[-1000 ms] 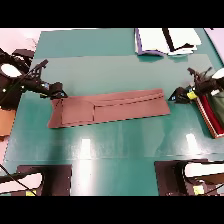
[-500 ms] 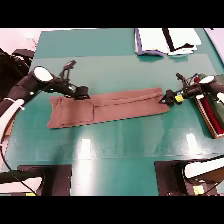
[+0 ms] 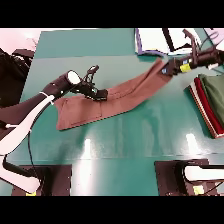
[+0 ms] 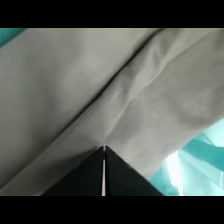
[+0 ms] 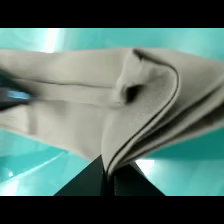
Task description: Fold the shirts.
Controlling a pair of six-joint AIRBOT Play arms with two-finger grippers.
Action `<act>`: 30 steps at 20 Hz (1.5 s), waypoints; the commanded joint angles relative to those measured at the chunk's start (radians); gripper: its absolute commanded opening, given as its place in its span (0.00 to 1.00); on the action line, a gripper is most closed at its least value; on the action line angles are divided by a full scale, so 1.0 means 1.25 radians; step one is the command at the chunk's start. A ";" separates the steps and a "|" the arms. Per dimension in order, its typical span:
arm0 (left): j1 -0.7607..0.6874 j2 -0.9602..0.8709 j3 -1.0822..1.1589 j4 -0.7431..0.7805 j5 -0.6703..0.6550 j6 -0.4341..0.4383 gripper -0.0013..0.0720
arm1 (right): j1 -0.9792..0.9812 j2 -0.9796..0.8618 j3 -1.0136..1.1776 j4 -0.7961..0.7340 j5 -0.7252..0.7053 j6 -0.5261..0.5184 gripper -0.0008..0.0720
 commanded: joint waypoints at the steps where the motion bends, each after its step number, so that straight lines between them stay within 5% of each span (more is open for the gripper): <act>1: -0.007 -0.048 0.017 -0.029 0.020 -0.005 0.05 | 0.096 0.032 0.119 0.002 0.005 0.065 0.03; 12: 0.027 -0.023 0.041 -0.020 -0.006 -0.020 0.05 | 0.352 -0.074 0.332 0.002 0.005 0.135 0.03; 17: 0.206 0.218 0.048 0.105 -0.032 -0.020 0.05 | 0.499 -0.132 0.335 0.003 -0.045 0.135 0.03; 21: 0.378 0.435 0.048 0.204 -0.032 -0.020 0.05 | 0.682 -0.252 0.335 0.074 -0.268 0.092 0.04; 23: 0.441 0.500 0.048 0.210 -0.041 -0.020 0.05 | 0.742 -0.320 0.359 0.155 -0.355 0.041 0.50; 26: 0.472 0.535 0.048 0.210 -0.069 -0.020 0.05 | 0.743 -0.352 0.416 0.104 -0.314 0.042 0.51; 30: 0.410 0.534 0.045 0.217 -0.085 -0.019 0.05 | 0.622 -0.231 0.239 -0.050 -0.273 0.052 0.51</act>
